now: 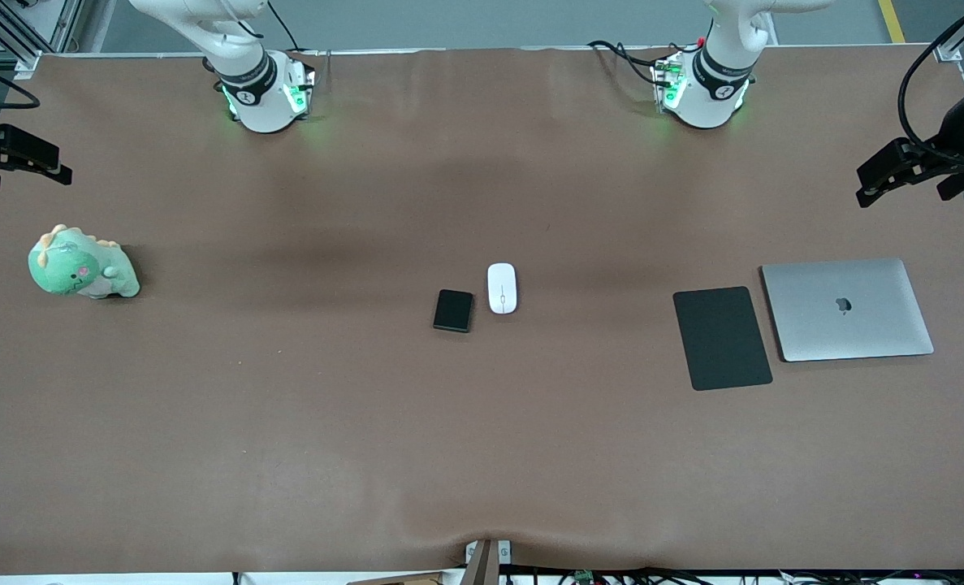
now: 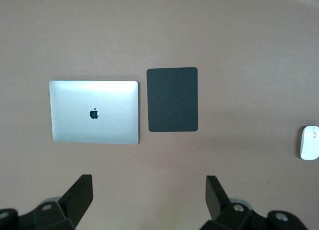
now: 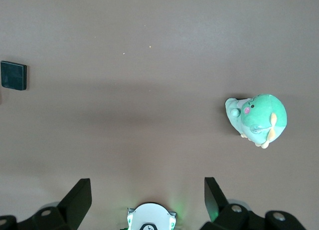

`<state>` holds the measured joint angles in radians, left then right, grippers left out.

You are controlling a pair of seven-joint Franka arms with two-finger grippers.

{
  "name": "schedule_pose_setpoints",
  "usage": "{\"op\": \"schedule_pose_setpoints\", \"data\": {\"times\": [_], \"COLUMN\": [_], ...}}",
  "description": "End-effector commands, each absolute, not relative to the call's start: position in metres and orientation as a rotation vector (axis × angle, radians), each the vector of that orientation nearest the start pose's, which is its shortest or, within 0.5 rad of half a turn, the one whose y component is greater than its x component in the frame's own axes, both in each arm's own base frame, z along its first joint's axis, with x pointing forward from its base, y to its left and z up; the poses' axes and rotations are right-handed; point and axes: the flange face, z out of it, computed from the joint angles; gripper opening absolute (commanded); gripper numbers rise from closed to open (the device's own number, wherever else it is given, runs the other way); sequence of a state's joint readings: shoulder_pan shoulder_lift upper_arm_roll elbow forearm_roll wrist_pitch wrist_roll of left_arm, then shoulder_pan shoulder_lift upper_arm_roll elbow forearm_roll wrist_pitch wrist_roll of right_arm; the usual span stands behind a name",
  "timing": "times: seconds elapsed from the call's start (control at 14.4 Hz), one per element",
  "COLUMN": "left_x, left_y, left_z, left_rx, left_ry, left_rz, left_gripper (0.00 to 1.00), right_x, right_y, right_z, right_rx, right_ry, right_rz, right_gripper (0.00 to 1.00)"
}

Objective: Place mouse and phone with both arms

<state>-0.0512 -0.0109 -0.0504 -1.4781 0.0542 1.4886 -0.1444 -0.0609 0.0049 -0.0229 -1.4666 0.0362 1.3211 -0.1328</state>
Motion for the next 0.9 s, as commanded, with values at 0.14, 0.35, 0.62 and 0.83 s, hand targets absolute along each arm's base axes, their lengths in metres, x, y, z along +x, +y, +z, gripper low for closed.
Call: {"op": "schedule_pose_setpoints", "data": {"times": [0.14, 0.35, 0.62, 0.83], "left_x": [0.534, 0.539, 0.569, 0.591], "left_y": [-0.045, -0.05, -0.092, -0.154], "left_z": [0.675, 0.67, 0.613, 0.567], "left_rx": [-3.104, -3.102, -3.123, -3.14], "left_ry": [-0.059, -0.064, -0.059, -0.033], "left_rz": [-0.028, -0.017, 0.087, 0.072], "left_gripper": [1.0, 1.0, 1.0, 1.0], "right_x": [0.52, 0.52, 0.52, 0.521], "right_y": [-0.044, -0.043, -0.043, -0.043], "right_z": [0.651, 0.65, 0.651, 0.652], "right_rx": [-3.097, -3.095, -3.096, -3.087], "right_ry": [-0.1, -0.102, -0.1, -0.095], "right_rz": [0.229, 0.233, 0.228, 0.214], "right_gripper": [1.0, 1.0, 1.0, 1.0]}}
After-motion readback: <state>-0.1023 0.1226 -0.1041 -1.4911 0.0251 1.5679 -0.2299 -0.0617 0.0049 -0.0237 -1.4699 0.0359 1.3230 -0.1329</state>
